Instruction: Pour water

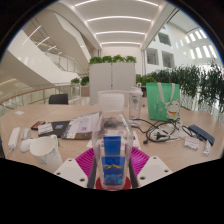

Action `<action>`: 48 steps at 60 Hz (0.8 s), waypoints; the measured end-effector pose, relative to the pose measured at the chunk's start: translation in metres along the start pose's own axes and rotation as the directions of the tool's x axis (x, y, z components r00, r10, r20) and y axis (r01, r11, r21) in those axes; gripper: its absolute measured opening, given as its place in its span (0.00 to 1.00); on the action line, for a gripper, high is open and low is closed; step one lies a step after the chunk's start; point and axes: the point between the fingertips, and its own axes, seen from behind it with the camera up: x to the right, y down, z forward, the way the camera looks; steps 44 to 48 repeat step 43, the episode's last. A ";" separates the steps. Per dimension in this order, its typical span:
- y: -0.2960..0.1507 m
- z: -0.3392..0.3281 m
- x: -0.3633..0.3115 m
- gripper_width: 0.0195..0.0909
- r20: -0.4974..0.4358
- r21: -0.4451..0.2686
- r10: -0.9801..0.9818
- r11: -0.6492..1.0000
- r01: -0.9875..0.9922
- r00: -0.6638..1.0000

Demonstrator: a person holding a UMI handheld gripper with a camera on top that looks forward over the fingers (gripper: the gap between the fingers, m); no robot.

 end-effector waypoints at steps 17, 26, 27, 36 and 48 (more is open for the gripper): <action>-0.015 -0.070 -0.005 0.89 0.005 -0.124 -0.005 0.992 0.005 1.000; -0.029 -0.141 -0.021 0.88 -0.050 -0.156 0.038 0.987 -0.045 0.998; -0.029 -0.150 -0.025 0.88 -0.052 -0.163 0.044 0.985 -0.052 0.998; -0.044 -0.235 -0.054 0.89 -0.111 -0.188 0.037 0.981 -0.058 0.993; -0.064 -0.290 -0.077 0.89 -0.156 -0.164 0.011 0.986 -0.037 0.988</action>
